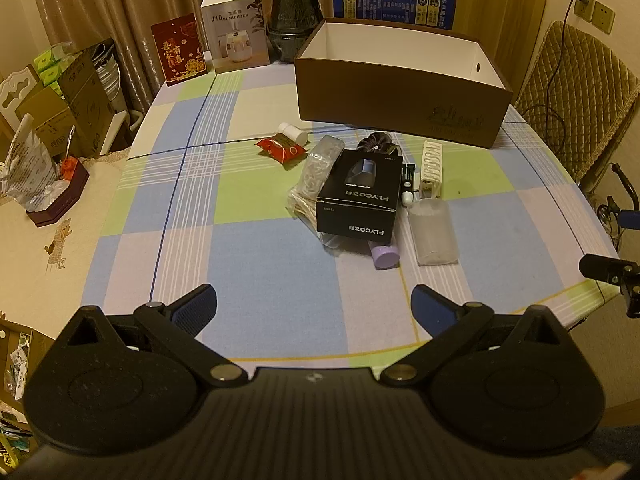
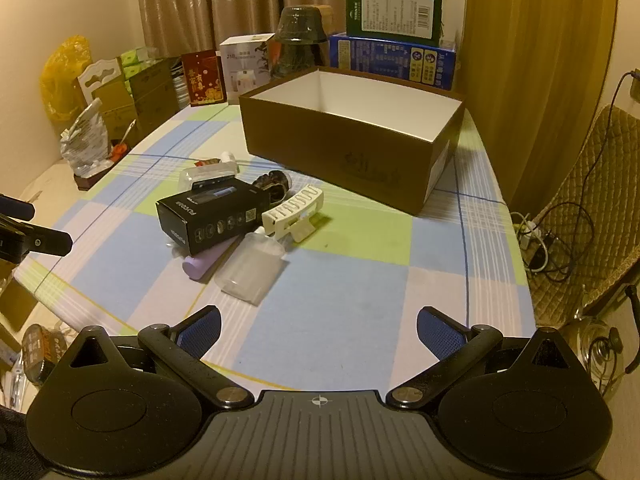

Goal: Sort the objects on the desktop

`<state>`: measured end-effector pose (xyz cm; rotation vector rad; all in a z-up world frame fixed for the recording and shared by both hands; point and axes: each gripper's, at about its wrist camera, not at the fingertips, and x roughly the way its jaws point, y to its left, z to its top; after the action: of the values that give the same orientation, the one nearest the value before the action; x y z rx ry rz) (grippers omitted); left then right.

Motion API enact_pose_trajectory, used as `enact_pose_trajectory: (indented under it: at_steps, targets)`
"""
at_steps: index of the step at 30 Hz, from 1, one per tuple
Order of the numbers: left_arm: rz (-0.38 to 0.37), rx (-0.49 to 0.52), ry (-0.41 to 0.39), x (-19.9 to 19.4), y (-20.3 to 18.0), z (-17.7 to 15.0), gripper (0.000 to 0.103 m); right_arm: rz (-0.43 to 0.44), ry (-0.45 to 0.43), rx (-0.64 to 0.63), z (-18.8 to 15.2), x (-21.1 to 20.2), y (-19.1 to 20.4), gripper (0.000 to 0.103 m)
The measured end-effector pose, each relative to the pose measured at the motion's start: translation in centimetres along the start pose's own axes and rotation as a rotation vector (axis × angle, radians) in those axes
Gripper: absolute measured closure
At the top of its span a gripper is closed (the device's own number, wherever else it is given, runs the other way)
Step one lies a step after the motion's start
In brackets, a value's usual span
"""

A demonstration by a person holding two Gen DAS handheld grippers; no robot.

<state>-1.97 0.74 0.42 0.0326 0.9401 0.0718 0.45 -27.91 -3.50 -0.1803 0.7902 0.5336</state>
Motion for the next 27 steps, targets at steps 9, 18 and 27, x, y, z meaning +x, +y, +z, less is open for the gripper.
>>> enact_pose_trajectory:
  at_steps: [9, 18, 27]
  targets:
    - [0.000, 0.002, 0.009, 0.27, -0.16, 0.04, 0.001, 0.004, 0.005, -0.005, 0.11, 0.15, 0.06, 0.002]
    - [-0.003, 0.006, 0.015, 0.48, 0.06, 0.19, 0.001, 0.009, 0.009, -0.006, 0.30, 0.48, 0.29, 0.002]
    - [-0.008, 0.006, 0.025, 0.91, 0.35, 0.40, 0.001, 0.011, 0.015, -0.002, 0.43, 0.90, 0.56, 0.002]
